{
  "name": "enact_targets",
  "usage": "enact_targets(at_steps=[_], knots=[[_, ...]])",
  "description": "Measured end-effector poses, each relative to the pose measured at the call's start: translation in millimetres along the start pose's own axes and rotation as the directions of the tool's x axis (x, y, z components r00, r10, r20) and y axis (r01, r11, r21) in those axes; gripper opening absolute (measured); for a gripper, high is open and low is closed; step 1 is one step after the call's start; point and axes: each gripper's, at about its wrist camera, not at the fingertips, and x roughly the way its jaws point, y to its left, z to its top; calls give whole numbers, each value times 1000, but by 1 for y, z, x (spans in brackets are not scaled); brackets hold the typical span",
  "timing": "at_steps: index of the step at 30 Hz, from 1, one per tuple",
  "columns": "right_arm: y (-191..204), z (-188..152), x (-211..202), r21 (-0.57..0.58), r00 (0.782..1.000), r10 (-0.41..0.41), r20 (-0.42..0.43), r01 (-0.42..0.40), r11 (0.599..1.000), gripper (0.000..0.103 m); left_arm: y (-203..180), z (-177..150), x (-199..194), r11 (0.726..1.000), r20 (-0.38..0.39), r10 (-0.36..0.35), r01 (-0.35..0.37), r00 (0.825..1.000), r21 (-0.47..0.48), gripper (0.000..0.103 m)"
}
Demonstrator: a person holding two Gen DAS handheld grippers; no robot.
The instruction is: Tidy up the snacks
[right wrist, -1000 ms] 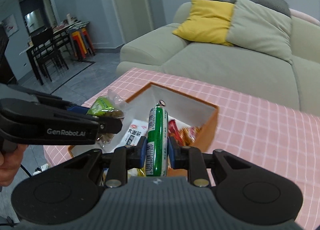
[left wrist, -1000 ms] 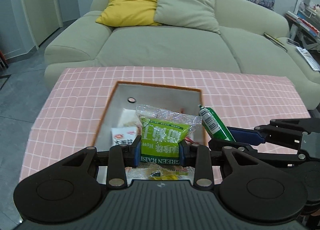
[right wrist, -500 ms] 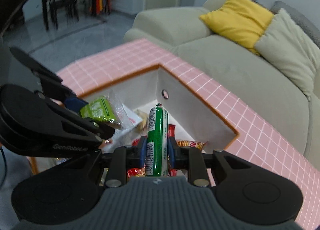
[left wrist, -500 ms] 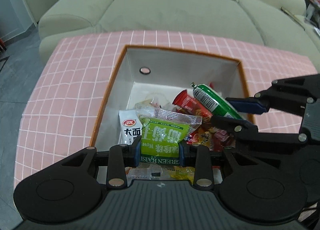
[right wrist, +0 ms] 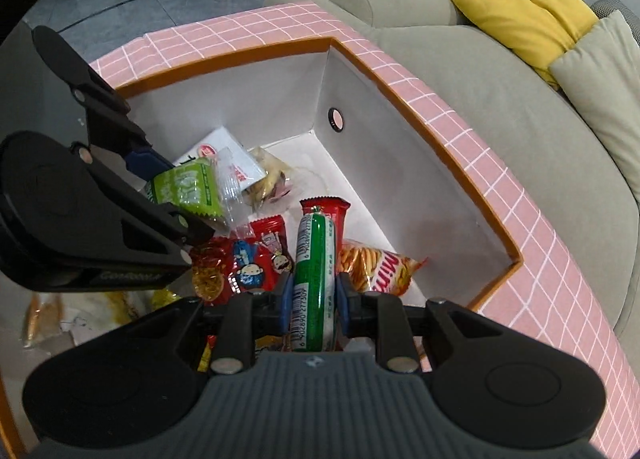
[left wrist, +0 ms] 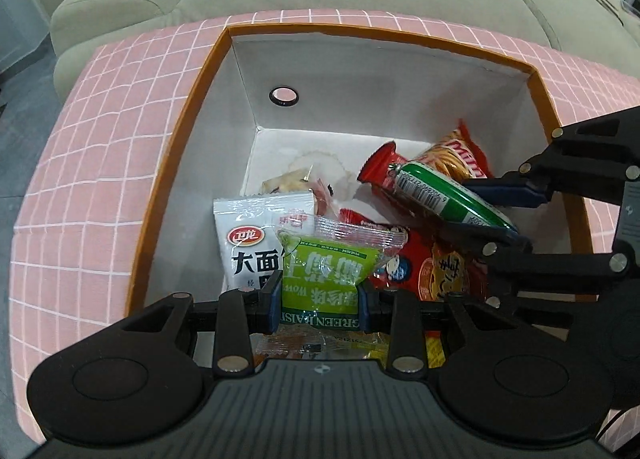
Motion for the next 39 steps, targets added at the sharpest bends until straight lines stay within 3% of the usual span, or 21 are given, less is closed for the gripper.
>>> enact_targets(at_steps=[6, 11, 14, 17, 19, 28, 35, 39], knots=[[2, 9, 14, -37, 1000, -18, -24, 17, 999, 19, -2, 9, 9, 1000, 9, 6, -6, 1000, -5, 39], [-6, 11, 13, 17, 999, 25, -29, -24, 1000, 20, 2, 12, 8, 1000, 4, -2, 2, 1000, -20, 45], [-15, 9, 11, 62, 998, 55, -31, -53, 997, 30, 3, 13, 3, 1000, 15, 19, -19, 1000, -5, 51], [-22, 7, 1, 104, 997, 84, -2, -83, 991, 37, 7, 12, -9, 999, 27, 38, -38, 999, 4, 63], [-25, 7, -7, 132, 996, 88, 10, -88, 987, 52, 8, 10, -17, 999, 33, 41, -42, 999, 15, 70], [-36, 3, -58, 235, 990, 101, 95, -121, 964, 66, 7, 3, -67, 999, 114, 39, -42, 993, 25, 79], [-33, 4, -109, 266, 982, 41, 186, -90, 960, 74, -4, -8, -120, 993, 237, 70, -90, 969, 72, 80], [-24, -5, -148, 308, 965, -8, 261, -75, 949, 80, -10, -23, -151, 989, 332, 98, -128, 938, 71, 80]])
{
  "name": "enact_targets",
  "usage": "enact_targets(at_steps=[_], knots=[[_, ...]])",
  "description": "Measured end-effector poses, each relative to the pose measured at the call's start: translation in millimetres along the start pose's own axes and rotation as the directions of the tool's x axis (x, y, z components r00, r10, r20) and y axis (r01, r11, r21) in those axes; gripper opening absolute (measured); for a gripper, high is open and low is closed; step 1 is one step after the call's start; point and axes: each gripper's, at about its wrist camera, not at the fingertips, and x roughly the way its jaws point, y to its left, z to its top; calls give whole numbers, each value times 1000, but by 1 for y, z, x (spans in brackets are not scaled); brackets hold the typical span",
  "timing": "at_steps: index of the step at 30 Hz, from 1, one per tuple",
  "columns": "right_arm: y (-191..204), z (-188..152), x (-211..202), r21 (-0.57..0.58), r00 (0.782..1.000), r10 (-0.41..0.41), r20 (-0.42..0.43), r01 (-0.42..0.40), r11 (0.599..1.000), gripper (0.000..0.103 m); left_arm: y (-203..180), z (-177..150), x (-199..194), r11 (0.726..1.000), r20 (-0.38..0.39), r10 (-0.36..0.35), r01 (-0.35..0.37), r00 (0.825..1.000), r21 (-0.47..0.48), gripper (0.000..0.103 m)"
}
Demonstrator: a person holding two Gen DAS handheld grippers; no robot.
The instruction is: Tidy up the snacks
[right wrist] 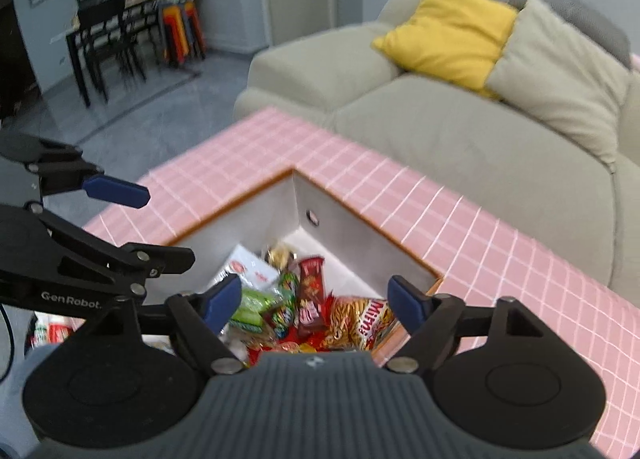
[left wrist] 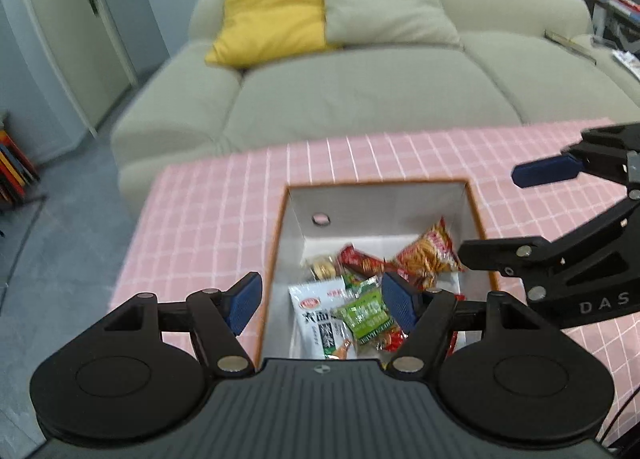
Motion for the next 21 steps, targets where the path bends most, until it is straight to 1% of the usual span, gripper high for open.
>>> enact_targets(at_steps=[1, 5, 8, 10, 12, 15, 18, 21], knots=[[3, -1, -7, 6, 1000, -3, 16, 3, 1000, 82, -1, -2, -7, 1000, 26, 11, -11, 1000, -4, 80], [17, -13, -45, 37, 997, -1, 72, -2, 999, 84, -3, -14, -39, 998, 124, 52, -46, 991, -50, 80], [29, -25, -69, 48, 993, 9, 114, -14, 999, 90, -8, -25, -58, 995, 175, 70, -58, 982, -77, 80], [35, -35, -83, 51, 991, 2, 137, -9, 999, 95, -15, -34, -69, 994, 200, 86, -70, 976, -85, 80], [41, -47, -97, 57, 986, -9, 166, 0, 998, 98, -19, -41, -78, 993, 230, 96, -76, 968, -95, 80], [49, -66, -114, 60, 977, -52, 206, 41, 997, 99, -24, -53, -87, 986, 248, 116, -81, 962, -147, 80], [52, -86, -128, 93, 963, -106, 246, 86, 992, 99, -26, -66, -91, 972, 262, 142, -85, 955, -218, 80], [58, -105, -134, 108, 947, -168, 272, 144, 984, 99, -32, -78, -91, 968, 271, 147, -82, 951, -237, 80]])
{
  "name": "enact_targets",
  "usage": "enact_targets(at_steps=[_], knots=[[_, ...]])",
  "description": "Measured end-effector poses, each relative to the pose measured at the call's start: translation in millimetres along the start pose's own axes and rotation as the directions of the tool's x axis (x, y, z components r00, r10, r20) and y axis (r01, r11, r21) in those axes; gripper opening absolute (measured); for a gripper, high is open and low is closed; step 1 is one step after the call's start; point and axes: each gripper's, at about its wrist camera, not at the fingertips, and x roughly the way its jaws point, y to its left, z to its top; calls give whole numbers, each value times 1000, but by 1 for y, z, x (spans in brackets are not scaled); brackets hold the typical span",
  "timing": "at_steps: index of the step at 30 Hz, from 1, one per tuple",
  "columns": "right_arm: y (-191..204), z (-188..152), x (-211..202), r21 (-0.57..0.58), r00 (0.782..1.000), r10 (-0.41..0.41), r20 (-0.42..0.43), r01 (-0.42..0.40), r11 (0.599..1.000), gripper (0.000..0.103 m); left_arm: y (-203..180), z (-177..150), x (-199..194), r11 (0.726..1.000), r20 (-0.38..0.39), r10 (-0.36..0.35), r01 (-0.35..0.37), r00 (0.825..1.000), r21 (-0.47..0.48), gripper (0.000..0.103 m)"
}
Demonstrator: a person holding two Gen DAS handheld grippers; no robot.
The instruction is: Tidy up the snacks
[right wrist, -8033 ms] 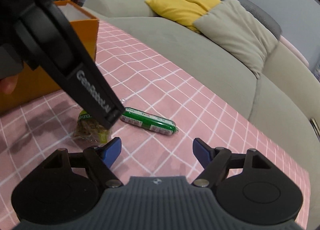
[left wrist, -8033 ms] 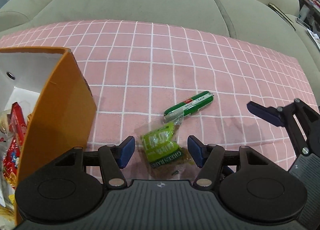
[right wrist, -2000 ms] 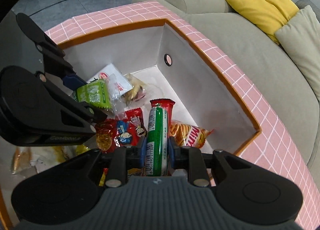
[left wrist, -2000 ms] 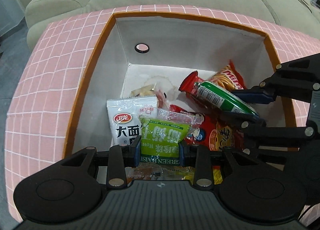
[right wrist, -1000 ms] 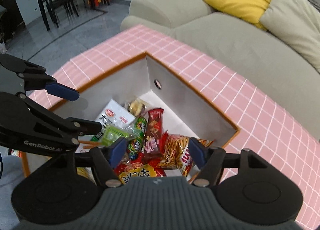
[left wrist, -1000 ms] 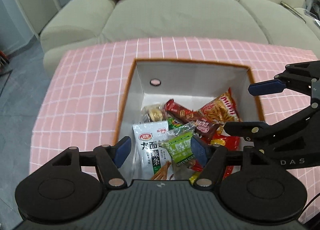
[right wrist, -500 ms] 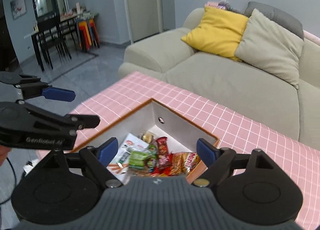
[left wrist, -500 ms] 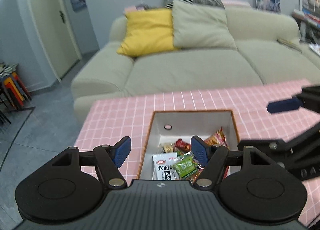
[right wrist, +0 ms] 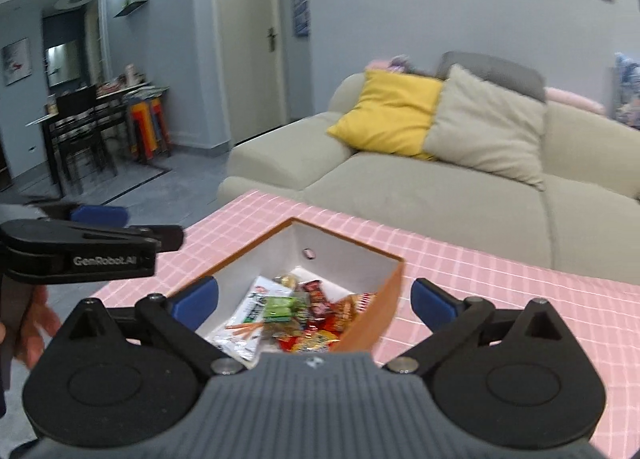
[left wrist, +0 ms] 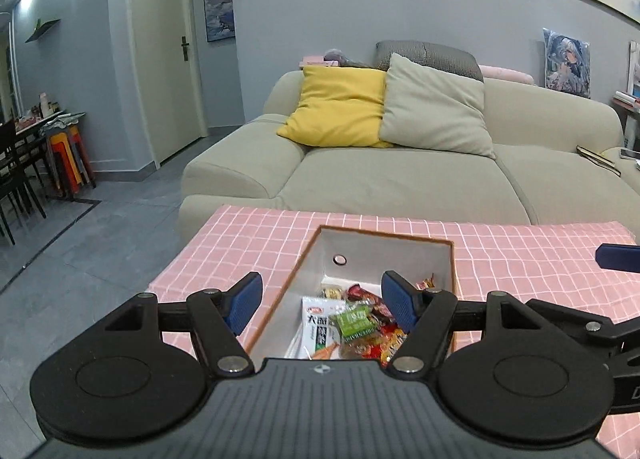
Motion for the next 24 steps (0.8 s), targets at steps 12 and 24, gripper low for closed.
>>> enact_targets(at_steps=[12, 24], knots=[[6, -49, -7, 5, 999, -36, -27, 36, 999, 99, -15, -34, -11, 997, 6, 62, -62, 998, 54, 86], [4, -63, 9, 18, 993, -30, -111, 32, 999, 99, -18, -47, 8, 998, -115, 59, -54, 992, 44, 86]])
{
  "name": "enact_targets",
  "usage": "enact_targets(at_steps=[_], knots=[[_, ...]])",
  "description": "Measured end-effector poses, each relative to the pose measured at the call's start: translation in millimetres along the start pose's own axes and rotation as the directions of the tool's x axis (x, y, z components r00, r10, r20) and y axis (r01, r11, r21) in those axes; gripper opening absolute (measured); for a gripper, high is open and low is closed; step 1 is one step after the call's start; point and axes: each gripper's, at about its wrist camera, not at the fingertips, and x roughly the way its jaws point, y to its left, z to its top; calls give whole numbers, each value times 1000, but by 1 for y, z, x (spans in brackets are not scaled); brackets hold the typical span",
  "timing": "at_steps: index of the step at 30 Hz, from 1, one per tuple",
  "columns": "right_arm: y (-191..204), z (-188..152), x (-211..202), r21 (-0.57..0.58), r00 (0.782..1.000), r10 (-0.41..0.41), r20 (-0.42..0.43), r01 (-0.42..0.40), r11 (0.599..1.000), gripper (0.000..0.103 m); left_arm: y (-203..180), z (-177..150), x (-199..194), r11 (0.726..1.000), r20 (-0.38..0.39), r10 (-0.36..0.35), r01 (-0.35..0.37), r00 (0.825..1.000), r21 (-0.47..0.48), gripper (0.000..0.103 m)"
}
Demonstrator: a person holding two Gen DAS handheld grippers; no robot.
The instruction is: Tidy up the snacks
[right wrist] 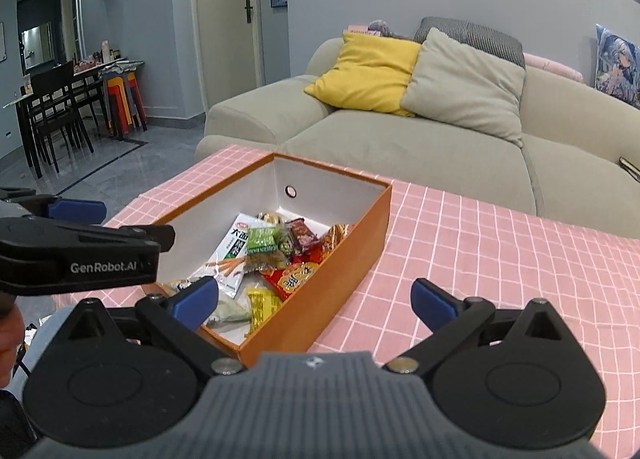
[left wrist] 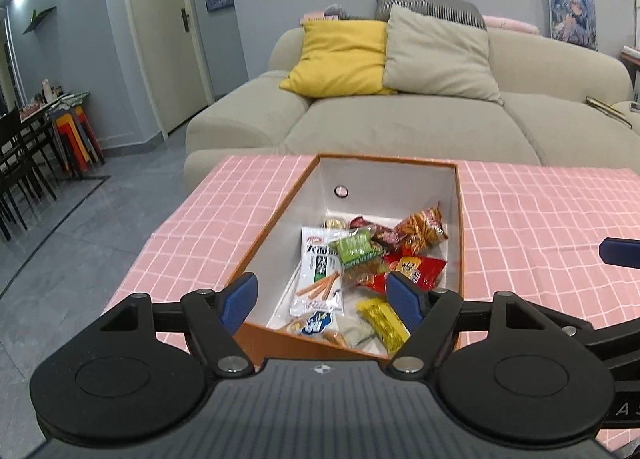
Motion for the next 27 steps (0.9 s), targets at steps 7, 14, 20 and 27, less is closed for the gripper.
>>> enact_targets(at_steps=[7, 14, 20, 27], knots=[[-2, -1, 2, 12, 1000, -5, -14, 5, 1000, 99, -2, -2, -2, 1000, -12, 0, 0, 1000, -2, 86], [-2, 0, 2, 12, 1000, -11, -11, 12, 1000, 99, -4, 0, -2, 1000, -24, -1, 1, 1000, -1, 86], [-1, 0, 2, 6, 1000, -10, -9, 10, 1000, 99, -5, 0, -2, 1000, -27, 0, 0, 1000, 1, 86], [1, 0, 2, 1, 1000, -11, -11, 11, 1000, 99, -4, 1, -1, 1000, -31, -3, 3, 1000, 0, 86]])
